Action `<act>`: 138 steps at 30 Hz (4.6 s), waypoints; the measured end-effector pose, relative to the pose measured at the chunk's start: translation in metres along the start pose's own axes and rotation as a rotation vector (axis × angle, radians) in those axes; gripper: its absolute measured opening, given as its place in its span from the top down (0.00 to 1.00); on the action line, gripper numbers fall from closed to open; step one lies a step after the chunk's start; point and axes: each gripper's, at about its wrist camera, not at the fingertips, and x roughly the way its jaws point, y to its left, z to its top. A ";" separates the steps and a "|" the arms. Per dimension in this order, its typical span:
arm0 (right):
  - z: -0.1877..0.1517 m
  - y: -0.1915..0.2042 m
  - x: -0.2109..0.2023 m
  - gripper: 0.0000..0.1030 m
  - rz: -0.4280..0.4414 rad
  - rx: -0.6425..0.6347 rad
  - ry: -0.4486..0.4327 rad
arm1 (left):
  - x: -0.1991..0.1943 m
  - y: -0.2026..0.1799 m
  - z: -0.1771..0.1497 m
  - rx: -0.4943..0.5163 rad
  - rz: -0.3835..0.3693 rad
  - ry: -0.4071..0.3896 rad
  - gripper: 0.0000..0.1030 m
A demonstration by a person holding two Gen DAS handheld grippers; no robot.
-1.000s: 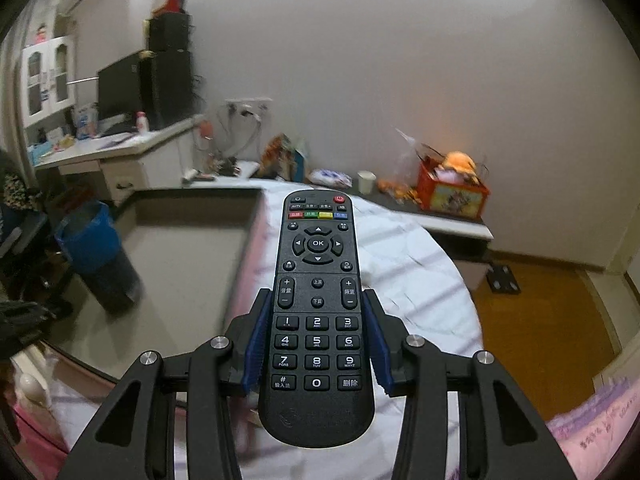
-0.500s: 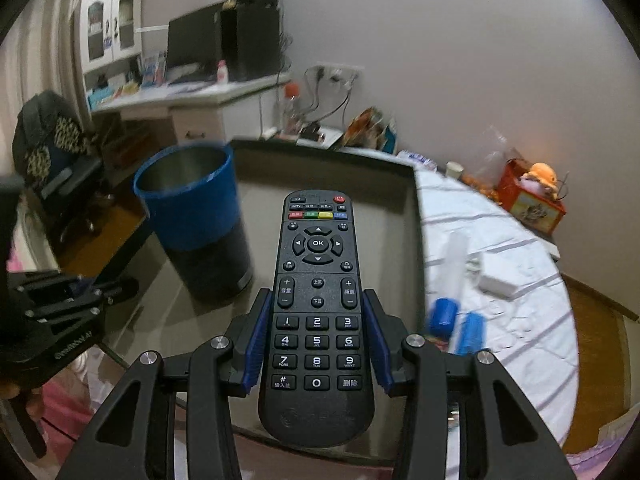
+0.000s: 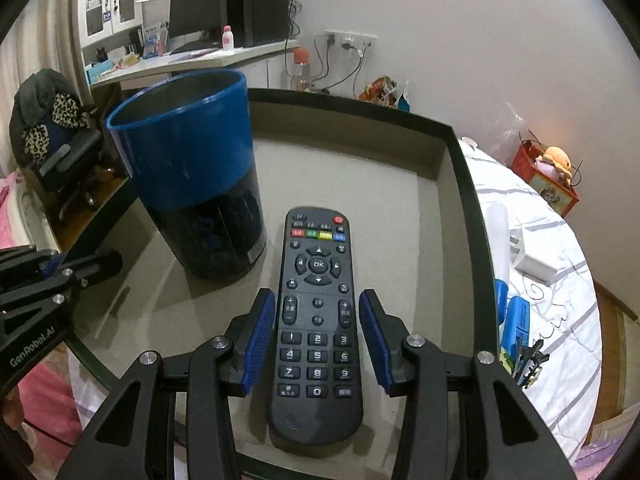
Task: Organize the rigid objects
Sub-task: 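Carry the remote into the tray beside the tumbler and release it, then move the right tool back to the keychain with flower charms, then grasp the flower-charm keychain with the right tool and lift it toward the tray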
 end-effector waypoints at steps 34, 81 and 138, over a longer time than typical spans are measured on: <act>-0.067 -0.138 -0.109 0.00 -0.194 0.323 -0.220 | -0.001 -0.001 -0.002 0.001 0.022 0.003 0.89; -0.088 -0.170 -0.045 0.00 -0.247 0.383 0.003 | -0.002 -0.002 -0.002 0.004 0.029 0.007 0.88; -0.058 -0.121 -0.100 0.82 -0.037 0.226 -0.177 | 0.000 -0.002 0.001 0.004 0.023 0.012 0.88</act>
